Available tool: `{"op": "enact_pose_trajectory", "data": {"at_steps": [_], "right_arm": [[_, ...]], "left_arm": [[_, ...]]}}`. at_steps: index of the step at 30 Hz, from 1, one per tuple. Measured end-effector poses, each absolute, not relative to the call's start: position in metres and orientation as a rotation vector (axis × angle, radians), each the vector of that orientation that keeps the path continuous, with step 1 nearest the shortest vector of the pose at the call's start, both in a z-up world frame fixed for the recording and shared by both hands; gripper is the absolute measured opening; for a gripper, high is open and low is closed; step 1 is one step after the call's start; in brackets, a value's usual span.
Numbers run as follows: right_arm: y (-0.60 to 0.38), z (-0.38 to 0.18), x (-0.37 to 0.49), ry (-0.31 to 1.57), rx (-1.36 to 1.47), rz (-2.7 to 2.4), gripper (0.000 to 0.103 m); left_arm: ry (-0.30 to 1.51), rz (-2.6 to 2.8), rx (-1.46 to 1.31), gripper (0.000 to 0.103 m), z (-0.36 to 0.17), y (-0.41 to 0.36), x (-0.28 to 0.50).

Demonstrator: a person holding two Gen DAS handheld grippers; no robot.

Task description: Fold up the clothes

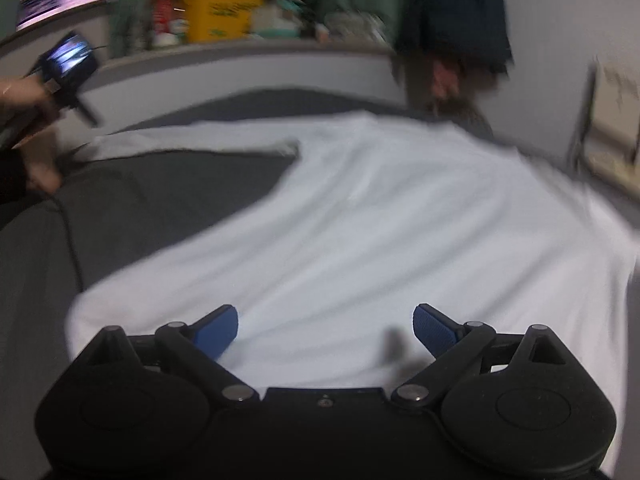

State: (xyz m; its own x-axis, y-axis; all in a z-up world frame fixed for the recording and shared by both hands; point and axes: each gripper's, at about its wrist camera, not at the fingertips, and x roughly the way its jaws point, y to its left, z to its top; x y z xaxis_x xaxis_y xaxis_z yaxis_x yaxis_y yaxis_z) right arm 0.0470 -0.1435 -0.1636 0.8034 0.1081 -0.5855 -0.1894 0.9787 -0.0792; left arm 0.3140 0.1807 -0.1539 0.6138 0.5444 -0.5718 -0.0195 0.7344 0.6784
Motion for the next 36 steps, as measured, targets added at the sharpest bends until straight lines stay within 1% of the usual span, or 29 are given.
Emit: {"op": "enact_pose_trajectory", "data": {"at_steps": [1, 2, 4, 7, 10, 11, 12, 13, 14, 15, 17, 21, 24, 25, 27, 28, 29, 31, 33, 34, 35, 36], "right_arm": [[-0.133, -0.156, 0.04, 0.586, -0.196, 0.206, 0.093], [-0.123, -0.15, 0.034, 0.559, -0.251, 0.257, 0.088], [-0.1, -0.141, 0.019, 0.54, -0.335, 0.387, 0.085], [-0.052, -0.142, -0.005, 0.481, -0.528, 0.45, 0.085], [-0.009, -0.162, -0.008, 0.446, -0.738, 0.387, 0.085], [-0.004, -0.168, -0.003, 0.471, -0.768, 0.367, 0.077], [0.002, -0.175, 0.003, 0.496, -0.797, 0.347, 0.048], [0.004, -0.179, 0.008, 0.525, -0.802, 0.325, 0.031], [-0.006, -0.173, 0.017, 0.57, -0.722, 0.298, 0.011], [-0.02, -0.168, 0.024, 0.609, -0.624, 0.267, 0.011], [-0.076, -0.157, 0.031, 0.652, -0.293, 0.176, 0.011], [-0.186, -0.138, 0.045, 0.699, 0.355, -0.009, 0.011], [-0.232, -0.159, 0.042, 0.749, 0.557, -0.085, 0.012], [-0.238, -0.164, 0.038, 0.755, 0.587, -0.087, 0.013], [-0.251, -0.174, 0.031, 0.767, 0.649, -0.091, 0.024], [-0.257, -0.179, 0.027, 0.771, 0.675, -0.092, 0.025], [-0.258, -0.18, 0.025, 0.766, 0.684, -0.087, 0.028], [-0.258, -0.177, 0.023, 0.752, 0.691, -0.079, 0.031], [-0.256, -0.166, 0.019, 0.727, 0.604, -0.07, 0.044], [-0.253, -0.161, 0.018, 0.715, 0.548, -0.063, 0.047], [-0.25, -0.156, 0.018, 0.705, 0.491, -0.056, 0.054], [-0.246, -0.151, 0.021, 0.699, 0.431, -0.049, 0.056]], "left_arm": [[0.843, 0.302, 0.649, 0.032, -0.148, 0.169, 0.306], [0.827, 0.248, 0.613, 0.064, -0.142, 0.158, 0.298], [0.778, 0.125, 0.545, 0.095, -0.129, 0.132, 0.276], [0.79, -0.104, 0.502, 0.095, -0.118, 0.086, 0.237], [0.844, -0.306, 0.485, 0.095, -0.114, 0.046, 0.203], [0.855, -0.369, 0.493, 0.095, -0.112, 0.036, 0.195], [0.862, -0.422, 0.515, 0.095, -0.11, 0.025, 0.181], [0.865, -0.458, 0.552, 0.095, -0.105, 0.016, 0.168], [0.856, -0.466, 0.579, 0.095, -0.097, 0.01, 0.155], [0.847, -0.472, 0.603, 0.095, -0.088, 0.004, 0.143], [0.825, -0.454, 0.599, 0.095, -0.063, 0.007, 0.124], [0.833, -0.429, 0.386, 0.095, -0.003, 0.042, 0.094], [0.916, -0.52, 0.112, 0.095, 0.031, 0.062, 0.069], [0.94, -0.551, 0.022, 0.095, 0.041, 0.068, 0.062], [0.957, -0.586, -0.114, 0.095, 0.051, 0.074, 0.046], [0.962, -0.591, -0.171, 0.096, 0.052, 0.075, 0.038], [0.97, -0.578, -0.203, 0.101, 0.043, 0.073, 0.034], [0.986, -0.518, -0.237, 0.102, 0.016, 0.063, 0.025], [0.999, -0.42, -0.276, 0.102, -0.016, 0.054, 0.015], [1.003, -0.364, -0.304, 0.102, -0.032, 0.05, 0.011], [1.004, -0.321, -0.332, 0.102, -0.042, 0.047, 0.005], [0.99, -0.332, -0.365, 0.102, -0.032, 0.05, -0.003]]}}
